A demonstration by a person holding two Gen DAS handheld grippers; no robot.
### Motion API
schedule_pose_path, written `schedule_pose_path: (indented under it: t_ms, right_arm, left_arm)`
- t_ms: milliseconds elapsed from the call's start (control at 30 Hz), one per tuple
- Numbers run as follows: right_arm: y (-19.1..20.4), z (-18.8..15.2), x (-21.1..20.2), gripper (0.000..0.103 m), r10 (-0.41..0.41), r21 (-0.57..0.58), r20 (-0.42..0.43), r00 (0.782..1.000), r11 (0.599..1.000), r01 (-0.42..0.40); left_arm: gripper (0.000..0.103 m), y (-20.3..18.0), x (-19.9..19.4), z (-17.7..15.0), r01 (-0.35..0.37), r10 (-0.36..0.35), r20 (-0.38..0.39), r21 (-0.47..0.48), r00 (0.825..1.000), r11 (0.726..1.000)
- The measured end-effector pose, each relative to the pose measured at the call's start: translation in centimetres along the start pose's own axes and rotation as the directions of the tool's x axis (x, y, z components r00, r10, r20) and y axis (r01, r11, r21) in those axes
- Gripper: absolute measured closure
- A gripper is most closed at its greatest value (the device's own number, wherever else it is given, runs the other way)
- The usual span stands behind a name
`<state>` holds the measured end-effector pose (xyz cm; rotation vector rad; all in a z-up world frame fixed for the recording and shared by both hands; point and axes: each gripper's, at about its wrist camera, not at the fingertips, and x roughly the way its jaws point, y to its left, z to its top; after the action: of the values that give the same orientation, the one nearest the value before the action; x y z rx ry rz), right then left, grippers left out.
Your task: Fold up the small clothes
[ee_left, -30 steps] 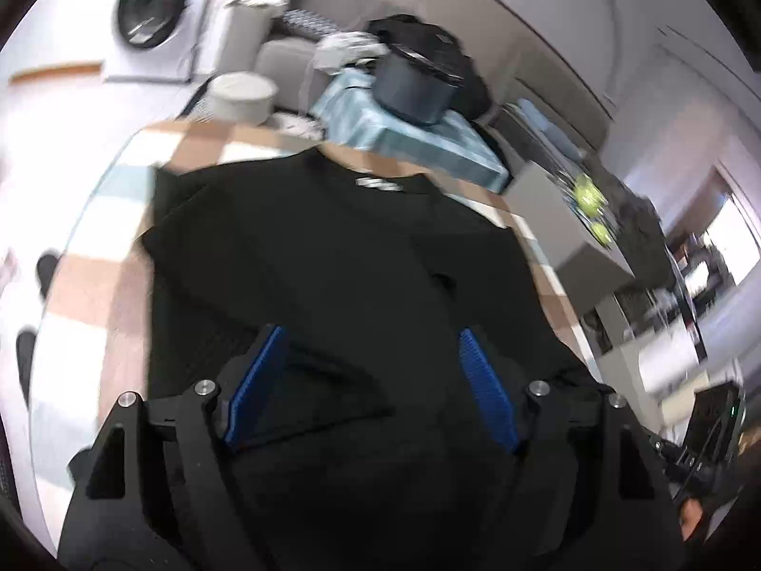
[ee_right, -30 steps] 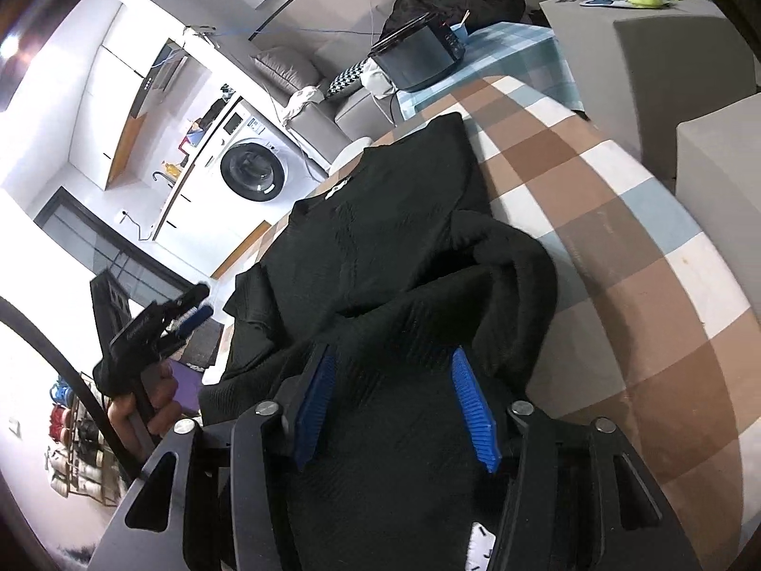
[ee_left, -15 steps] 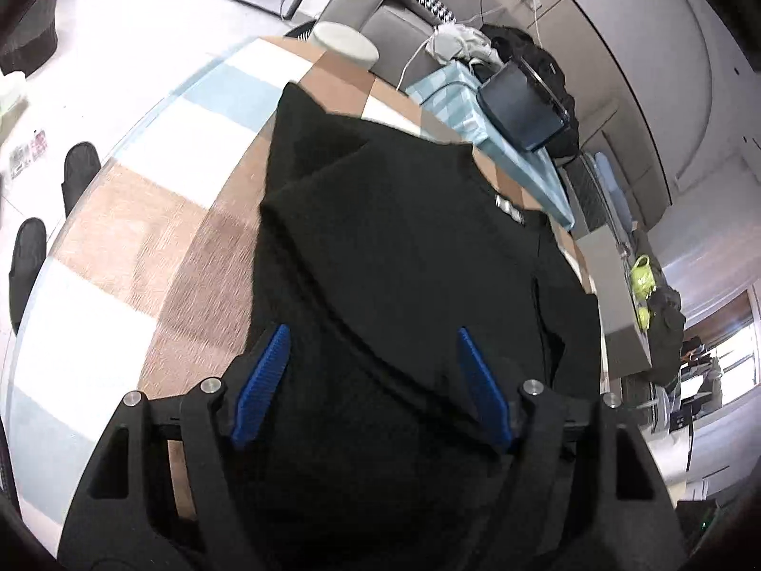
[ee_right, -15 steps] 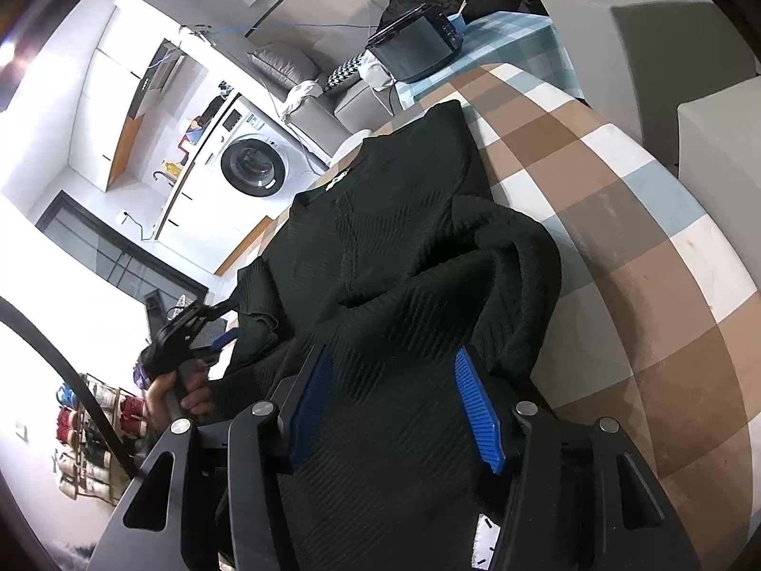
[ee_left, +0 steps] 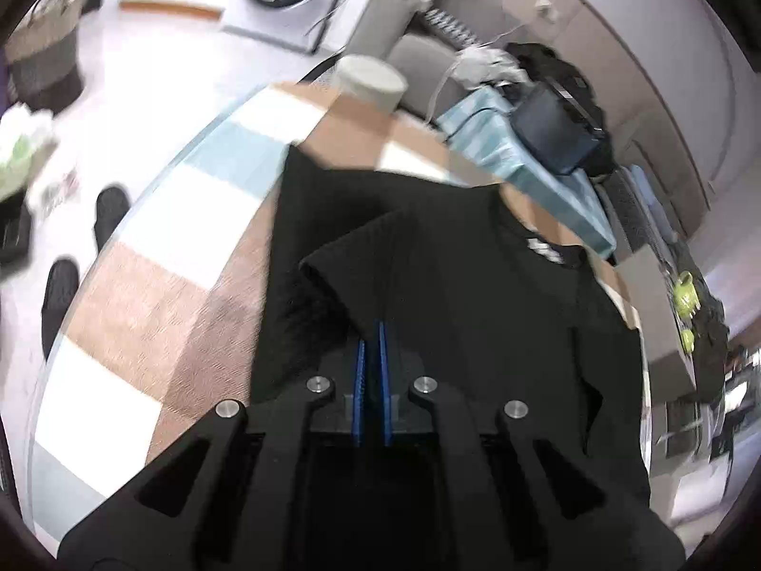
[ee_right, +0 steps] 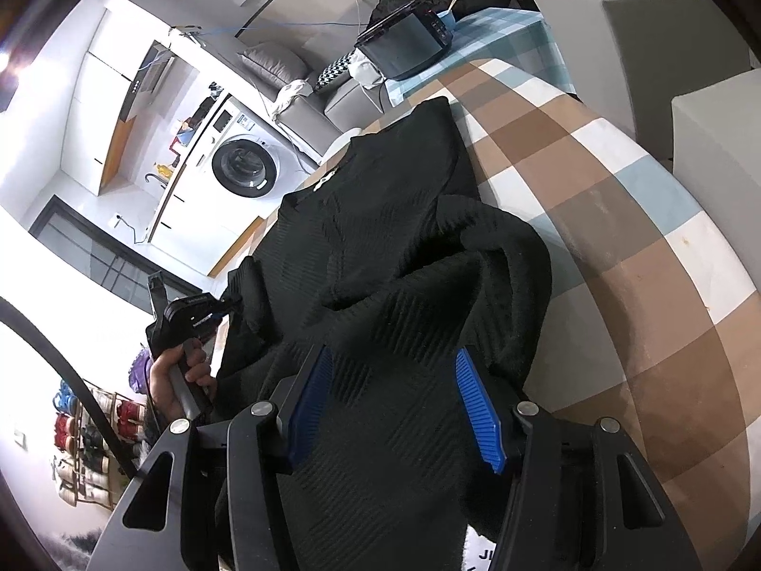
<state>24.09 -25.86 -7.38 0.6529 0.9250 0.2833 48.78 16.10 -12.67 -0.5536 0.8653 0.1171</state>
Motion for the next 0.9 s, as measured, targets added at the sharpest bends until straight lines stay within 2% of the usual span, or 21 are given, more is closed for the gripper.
schedule_pose_path:
  t_ms: [100, 133, 233, 267, 300, 367, 433, 567, 600, 767, 867, 900]
  right_arm:
    - [-0.1, 0.0, -0.3, 0.047, -0.003, 0.002, 0.002, 1.0, 1.0, 0.003]
    - [-0.2, 0.1, -0.3, 0.047, -0.005, 0.002, 0.0, 1.0, 1.0, 0.005]
    - [-0.2, 0.1, -0.4, 0.047, -0.009, 0.002, 0.001, 1.0, 1.0, 0.009]
    - [-0.2, 0.2, -0.5, 0.047, -0.012, 0.001, 0.002, 1.0, 1.0, 0.012]
    - [-0.2, 0.2, -0.6, 0.047, -0.014, 0.002, 0.004, 1.0, 1.0, 0.014]
    - [-0.1, 0.2, -0.8, 0.047, -0.017, -0.003, 0.008, 1.0, 1.0, 0.017]
    - [-0.1, 0.2, -1.1, 0.047, -0.031, -0.013, 0.015, 0.999, 0.999, 0.031]
    - [-0.2, 0.3, -1.8, 0.047, -0.044, -0.04, 0.02, 0.999, 0.998, 0.044]
    - [-0.4, 0.3, -2.1, 0.046, -0.052, -0.047, 0.023, 0.998, 0.997, 0.054]
    - [-1.5, -0.1, -3.2, 0.043, -0.112, -0.086, 0.023, 0.993, 0.99, 0.114]
    - [-2.6, -0.8, -3.5, 0.043, -0.139, -0.082, -0.003, 0.99, 0.987, 0.139]
    - [-2.9, -1.2, -3.6, 0.043, -0.14, -0.078, -0.018, 0.99, 0.987, 0.139]
  left_arm:
    - [0.1, -3.1, -0.6, 0.3, 0.046, -0.048, 0.028, 0.076, 0.998, 0.996]
    - [0.1, -4.5, -0.7, 0.5, 0.081, -0.085, 0.029, 0.106, 0.996, 0.991]
    - [0.092, -8.4, -1.0, 0.8, 0.157, -0.16, 0.0, 0.173, 0.987, 0.972]
    - [0.075, -9.7, -1.4, 0.7, 0.173, -0.176, 0.001, 0.2, 0.984, 0.964]
    - [0.051, -10.6, -1.7, 0.6, 0.179, -0.183, 0.001, 0.217, 0.983, 0.96]
    - [0.035, -12.3, -3.3, -0.1, 0.191, -0.206, 0.03, 0.265, 0.978, 0.945]
    - [0.032, -13.1, -5.1, -0.9, 0.181, -0.209, 0.055, 0.317, 0.976, 0.931]
    - [0.028, -12.0, -9.7, -2.8, 0.1, -0.15, 0.108, 0.37, 0.983, 0.924]
    - [0.024, -11.3, -10.8, -3.4, 0.085, -0.139, 0.122, 0.37, 0.983, 0.925]
    - [0.018, -6.3, -17.2, -7.1, 0.005, -0.079, 0.191, 0.362, 0.978, 0.932]
    - [0.001, -2.8, -20.4, -9.7, -0.061, -0.014, 0.223, 0.328, 0.975, 0.943]
    - [0.001, -1.6, -21.3, -10.4, -0.073, -0.003, 0.236, 0.314, 0.972, 0.947]
